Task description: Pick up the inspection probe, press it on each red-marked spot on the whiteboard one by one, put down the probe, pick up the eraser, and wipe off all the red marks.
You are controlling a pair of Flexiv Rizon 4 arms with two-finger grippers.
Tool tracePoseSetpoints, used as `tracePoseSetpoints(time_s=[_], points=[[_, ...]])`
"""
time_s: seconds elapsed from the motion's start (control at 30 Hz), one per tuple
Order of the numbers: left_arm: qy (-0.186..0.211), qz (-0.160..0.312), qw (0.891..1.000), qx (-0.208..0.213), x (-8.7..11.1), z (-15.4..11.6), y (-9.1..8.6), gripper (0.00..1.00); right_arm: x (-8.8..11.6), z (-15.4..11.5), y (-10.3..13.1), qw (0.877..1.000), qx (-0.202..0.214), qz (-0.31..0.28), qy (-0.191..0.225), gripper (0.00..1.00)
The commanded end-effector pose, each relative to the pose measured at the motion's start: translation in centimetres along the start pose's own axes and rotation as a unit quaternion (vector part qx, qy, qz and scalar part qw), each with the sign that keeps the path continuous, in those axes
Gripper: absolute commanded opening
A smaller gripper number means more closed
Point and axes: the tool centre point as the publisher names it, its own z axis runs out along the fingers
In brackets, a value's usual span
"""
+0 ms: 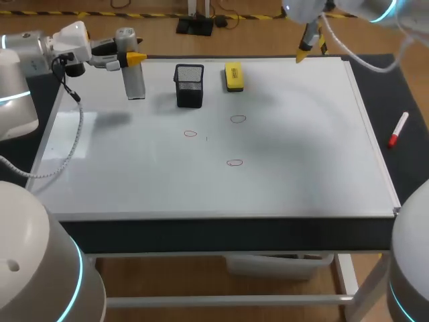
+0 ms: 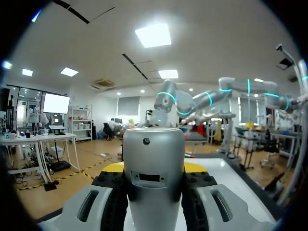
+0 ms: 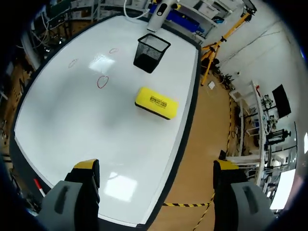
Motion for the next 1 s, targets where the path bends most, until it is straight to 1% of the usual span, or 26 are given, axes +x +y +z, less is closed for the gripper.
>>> tracePoseSetpoints(time_s=[0.03,0.17,0.27,0.3,1.0], points=[[-0.002,0.001,1.000,0.001,0.1,0.1,-0.1,0.00,-1.0,0.9,0.6,0.988,0.007,-0.034,0.151,1.00],[-0.002,0.001,1.000,0.001,0.1,0.1,-0.1,0.00,-1.3,1.3,1.5,0.981,0.022,-0.097,0.164,1.00],[-0.002,0.001,1.000,0.001,0.1,0.1,-0.1,0.00,-1.3,1.6,1.7,0.977,0.034,-0.125,0.169,1.00],[-0.002,0.001,1.000,0.001,0.1,0.1,-0.1,0.00,-1.4,1.7,2.0,0.977,0.023,-0.119,0.174,1.00],[-0.002,0.001,1.000,0.001,0.1,0.1,-0.1,0.00,-1.4,1.7,2.0,0.977,0.023,-0.119,0.174,1.00]])
